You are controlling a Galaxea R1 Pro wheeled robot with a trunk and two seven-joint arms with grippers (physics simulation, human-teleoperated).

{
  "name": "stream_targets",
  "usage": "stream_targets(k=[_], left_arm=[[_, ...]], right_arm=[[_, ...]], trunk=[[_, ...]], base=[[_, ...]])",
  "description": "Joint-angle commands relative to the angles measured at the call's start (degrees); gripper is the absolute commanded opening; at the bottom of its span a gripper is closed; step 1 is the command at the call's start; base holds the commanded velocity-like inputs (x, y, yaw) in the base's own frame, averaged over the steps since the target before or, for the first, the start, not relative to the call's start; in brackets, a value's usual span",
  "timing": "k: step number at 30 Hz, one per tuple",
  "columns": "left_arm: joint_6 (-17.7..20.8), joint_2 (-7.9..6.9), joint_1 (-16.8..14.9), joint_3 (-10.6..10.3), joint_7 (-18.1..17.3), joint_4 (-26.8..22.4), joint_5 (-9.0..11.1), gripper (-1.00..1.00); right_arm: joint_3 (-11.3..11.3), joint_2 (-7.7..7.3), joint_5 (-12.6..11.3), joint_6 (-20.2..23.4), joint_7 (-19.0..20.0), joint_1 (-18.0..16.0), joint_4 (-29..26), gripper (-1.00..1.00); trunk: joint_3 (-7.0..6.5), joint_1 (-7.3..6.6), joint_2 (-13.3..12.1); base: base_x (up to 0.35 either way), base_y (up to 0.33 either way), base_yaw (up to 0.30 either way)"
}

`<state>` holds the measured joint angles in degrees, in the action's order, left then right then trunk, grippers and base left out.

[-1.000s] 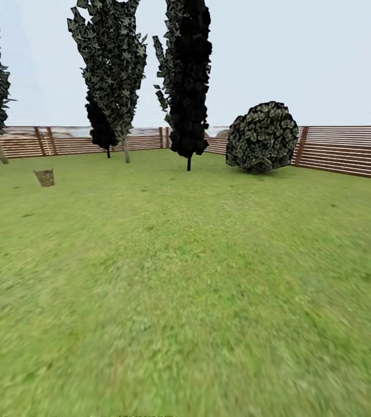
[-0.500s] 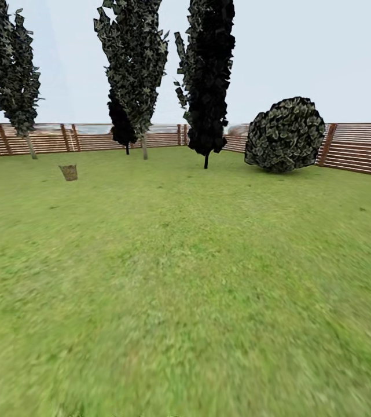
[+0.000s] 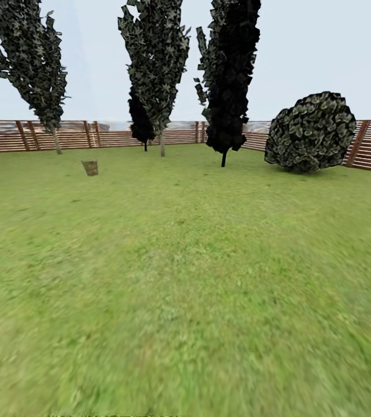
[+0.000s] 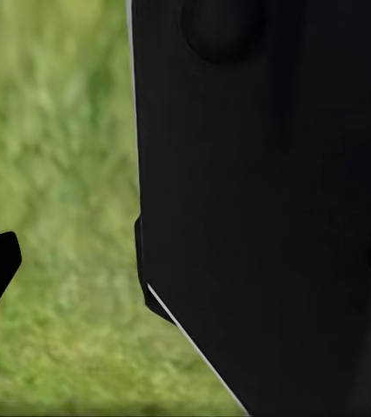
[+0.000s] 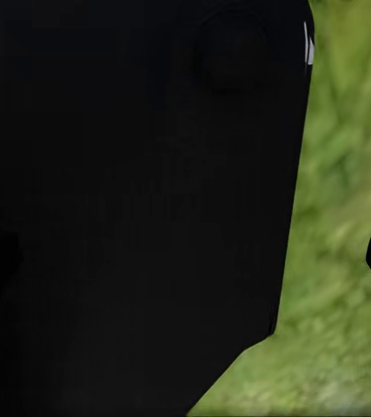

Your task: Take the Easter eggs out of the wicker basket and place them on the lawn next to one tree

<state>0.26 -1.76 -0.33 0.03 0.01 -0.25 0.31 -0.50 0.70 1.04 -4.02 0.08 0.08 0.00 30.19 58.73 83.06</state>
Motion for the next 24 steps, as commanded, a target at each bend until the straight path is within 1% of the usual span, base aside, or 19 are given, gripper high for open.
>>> stream_targets(k=[1,24], left_arm=[[0.0,0.00,0.0,0.0,0.0,0.0,0.0,1.00],[0.0,0.00,0.0,0.0,0.0,0.0,0.0,1.00]], right_arm=[[0.0,0.00,0.1,-0.2,0.0,0.0,0.0,1.00],[0.0,0.00,0.1,-0.2,0.0,0.0,0.1,1.00]], trunk=[[0.09,0.00,0.0],[1.26,0.00,0.0]], base=[[0.000,0.000,0.209],[0.000,0.000,0.209]])
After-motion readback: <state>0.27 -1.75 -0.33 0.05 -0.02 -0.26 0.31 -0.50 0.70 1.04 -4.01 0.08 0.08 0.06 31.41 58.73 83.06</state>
